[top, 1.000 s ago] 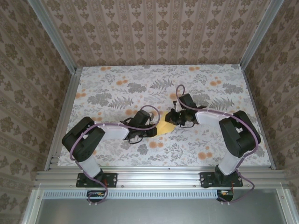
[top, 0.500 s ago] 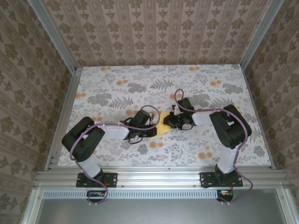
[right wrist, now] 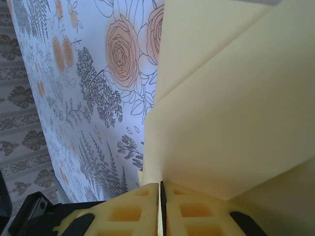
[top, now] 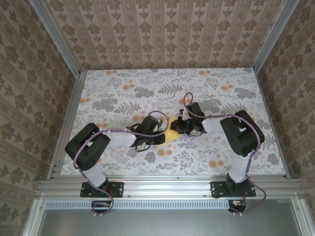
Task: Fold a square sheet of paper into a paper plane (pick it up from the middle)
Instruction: Fourth fold the wing at the center of the table.
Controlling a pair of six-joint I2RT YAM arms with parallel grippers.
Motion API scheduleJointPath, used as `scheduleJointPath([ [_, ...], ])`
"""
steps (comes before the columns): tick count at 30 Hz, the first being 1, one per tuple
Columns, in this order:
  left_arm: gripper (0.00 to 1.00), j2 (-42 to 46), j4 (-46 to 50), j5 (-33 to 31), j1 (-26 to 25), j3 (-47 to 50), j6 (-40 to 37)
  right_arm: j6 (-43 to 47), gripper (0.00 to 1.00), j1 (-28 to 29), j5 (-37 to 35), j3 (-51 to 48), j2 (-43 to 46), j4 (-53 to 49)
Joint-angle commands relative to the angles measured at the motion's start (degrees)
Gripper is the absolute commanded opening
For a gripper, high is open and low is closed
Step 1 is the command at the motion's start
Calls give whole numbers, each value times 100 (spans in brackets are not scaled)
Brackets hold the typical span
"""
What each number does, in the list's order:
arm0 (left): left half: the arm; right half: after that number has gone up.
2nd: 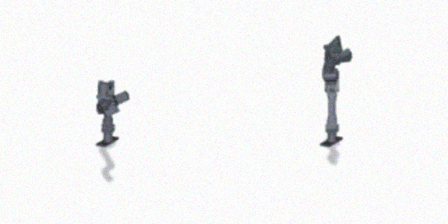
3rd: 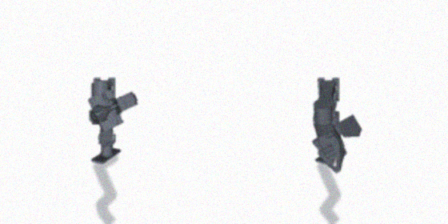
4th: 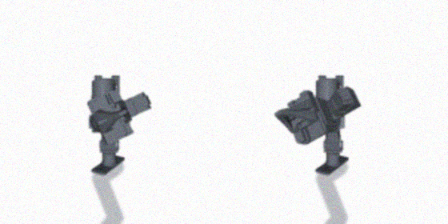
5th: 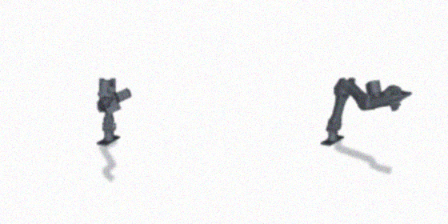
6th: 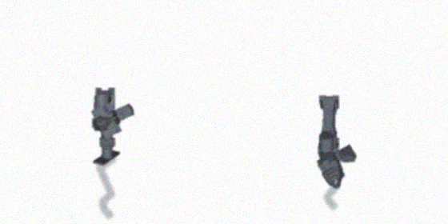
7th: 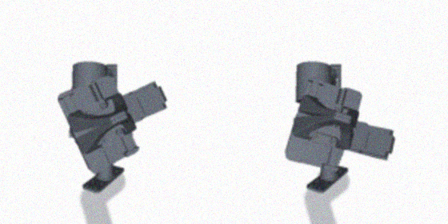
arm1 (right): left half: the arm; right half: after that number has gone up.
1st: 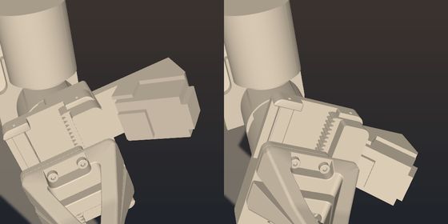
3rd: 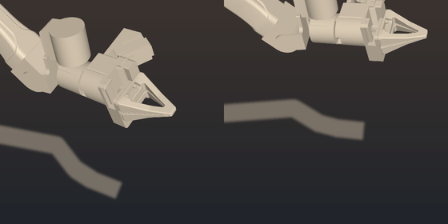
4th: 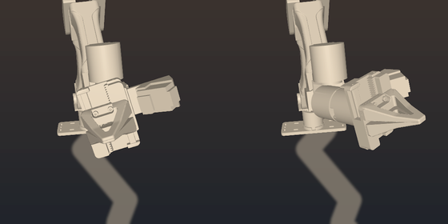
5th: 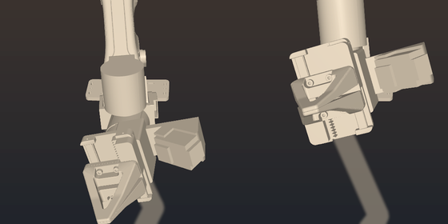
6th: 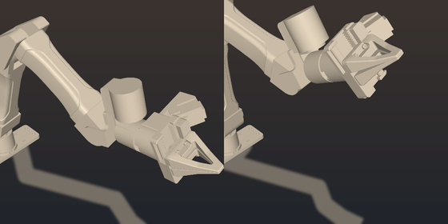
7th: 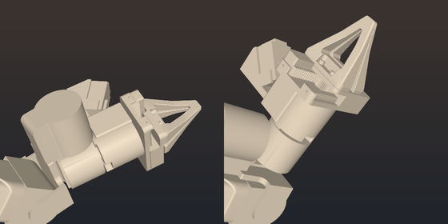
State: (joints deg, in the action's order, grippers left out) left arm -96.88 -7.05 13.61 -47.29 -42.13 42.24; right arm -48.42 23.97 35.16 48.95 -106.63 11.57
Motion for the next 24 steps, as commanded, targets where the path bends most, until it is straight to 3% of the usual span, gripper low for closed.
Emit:
scheduleJointPath([
  [1,0,-156,1044,-166,-52,156,-119,-7,11,41,-171,221,-269,-343],
  [11,0,40,1413,-16,-29,326,-393,386,11,38,-1200,775,-655,-2210],
  [24,0,681,1898,-145,46,466,-489,386,10,38,-1309,880,-857,-2471],
])
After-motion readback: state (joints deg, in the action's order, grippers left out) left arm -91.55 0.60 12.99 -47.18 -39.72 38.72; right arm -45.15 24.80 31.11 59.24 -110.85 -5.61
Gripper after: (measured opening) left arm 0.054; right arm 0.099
